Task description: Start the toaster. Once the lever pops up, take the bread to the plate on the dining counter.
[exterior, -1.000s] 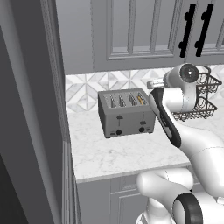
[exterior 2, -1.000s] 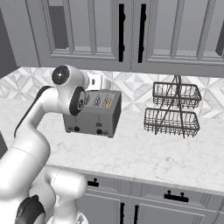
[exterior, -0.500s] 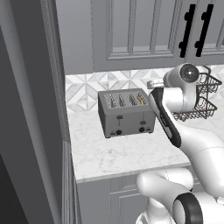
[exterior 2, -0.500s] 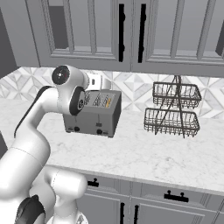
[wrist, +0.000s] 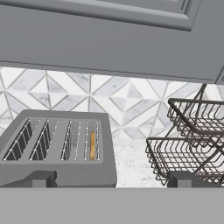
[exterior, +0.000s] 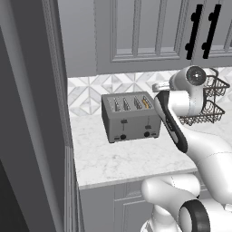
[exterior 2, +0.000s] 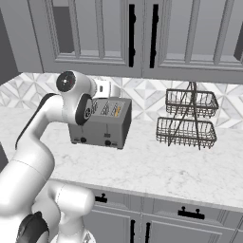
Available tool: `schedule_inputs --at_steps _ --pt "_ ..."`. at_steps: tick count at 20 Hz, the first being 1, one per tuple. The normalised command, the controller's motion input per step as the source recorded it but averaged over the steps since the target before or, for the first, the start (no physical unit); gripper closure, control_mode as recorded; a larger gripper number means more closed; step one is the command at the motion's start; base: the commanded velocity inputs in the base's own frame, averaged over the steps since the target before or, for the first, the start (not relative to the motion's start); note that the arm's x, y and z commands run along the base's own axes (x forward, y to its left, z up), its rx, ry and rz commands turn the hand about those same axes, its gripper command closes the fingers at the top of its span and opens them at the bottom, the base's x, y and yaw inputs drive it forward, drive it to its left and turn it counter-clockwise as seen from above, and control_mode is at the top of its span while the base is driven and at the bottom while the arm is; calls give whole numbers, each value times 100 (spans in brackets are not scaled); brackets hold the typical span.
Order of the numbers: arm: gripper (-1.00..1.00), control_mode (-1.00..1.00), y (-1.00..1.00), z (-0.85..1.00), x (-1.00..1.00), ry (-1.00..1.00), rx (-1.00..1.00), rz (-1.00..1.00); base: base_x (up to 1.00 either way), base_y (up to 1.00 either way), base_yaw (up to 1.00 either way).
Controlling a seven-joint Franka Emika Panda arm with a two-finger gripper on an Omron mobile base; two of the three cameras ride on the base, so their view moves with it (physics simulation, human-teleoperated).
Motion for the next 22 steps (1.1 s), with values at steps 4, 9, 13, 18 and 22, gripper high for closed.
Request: schedule_inputs --at_steps 4,9,13,18,22 --pt "-100 -100 0 0 0 0 0 0 0 0 0" --pt "-100 -100 0 0 0 0 0 0 0 0 0" --pt "-100 -100 0 0 0 0 0 0 0 0 0" --pt "-100 -100 0 0 0 0 0 0 0 0 0" --pt "-100 -100 0 0 0 0 0 0 0 0 0"
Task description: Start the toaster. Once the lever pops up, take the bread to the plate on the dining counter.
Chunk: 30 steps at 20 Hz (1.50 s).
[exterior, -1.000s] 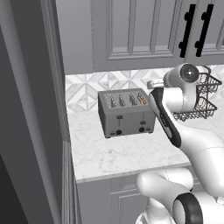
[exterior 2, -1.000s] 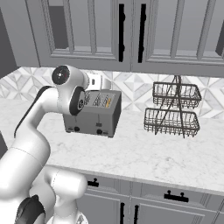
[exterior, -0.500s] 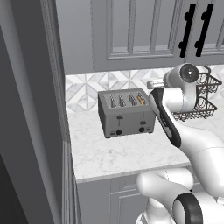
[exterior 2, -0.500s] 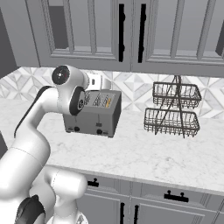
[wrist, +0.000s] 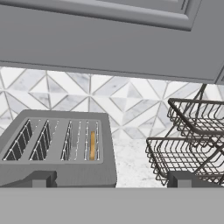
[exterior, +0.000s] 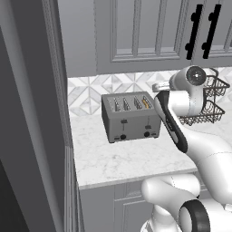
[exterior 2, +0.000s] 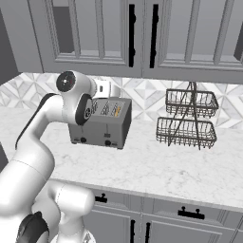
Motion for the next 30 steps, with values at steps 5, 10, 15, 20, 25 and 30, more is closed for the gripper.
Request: schedule_inputs --at_steps 5,10,15,20,25,30 --pt "-100 -100 0 0 0 0 0 0 0 0 0" --pt "-100 -100 0 0 0 0 0 0 0 0 0" --pt "-100 -100 0 0 0 0 0 0 0 0 0" --pt "-100 -100 0 0 0 0 0 0 0 0 0" --pt "-100 -100 0 0 0 0 0 0 0 0 0" --pt "-100 -100 0 0 0 0 0 0 0 0 0"
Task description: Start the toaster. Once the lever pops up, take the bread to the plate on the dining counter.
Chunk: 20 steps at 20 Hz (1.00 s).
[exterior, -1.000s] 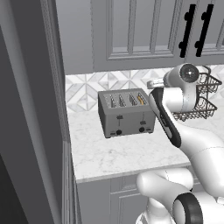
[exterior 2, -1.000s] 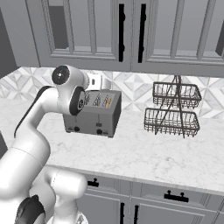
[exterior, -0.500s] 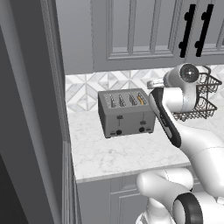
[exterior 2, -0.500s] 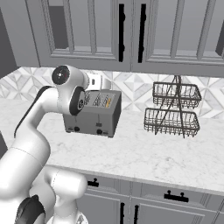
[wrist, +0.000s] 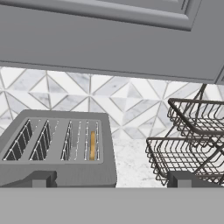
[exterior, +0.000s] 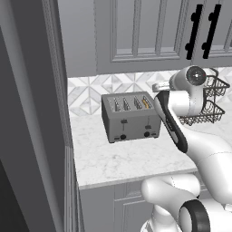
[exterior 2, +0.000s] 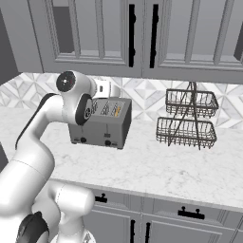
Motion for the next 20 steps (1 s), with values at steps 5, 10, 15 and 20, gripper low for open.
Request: schedule_inputs --at_steps 5,10,15,20 --pt "-100 -100 0 0 0 0 0 0 0 0 0" --pt "-100 -100 0 0 0 0 0 0 0 0 0" --pt "-100 -100 0 0 0 0 0 0 0 0 0" --pt "-100 -100 0 0 0 0 0 0 0 0 0"
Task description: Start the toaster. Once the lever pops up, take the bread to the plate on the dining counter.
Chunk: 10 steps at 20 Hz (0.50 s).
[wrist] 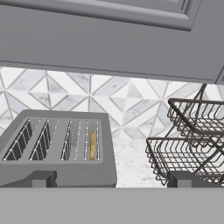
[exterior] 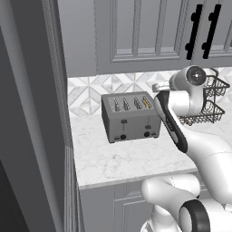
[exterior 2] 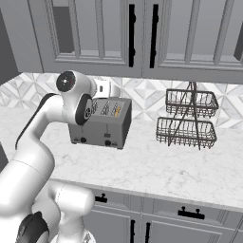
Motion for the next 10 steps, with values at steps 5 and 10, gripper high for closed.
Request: schedule_inputs --at_steps 5,10 --pt "-100 -100 0 0 0 0 0 0 0 0 0" --pt "-100 -100 0 0 0 0 0 0 0 0 0"
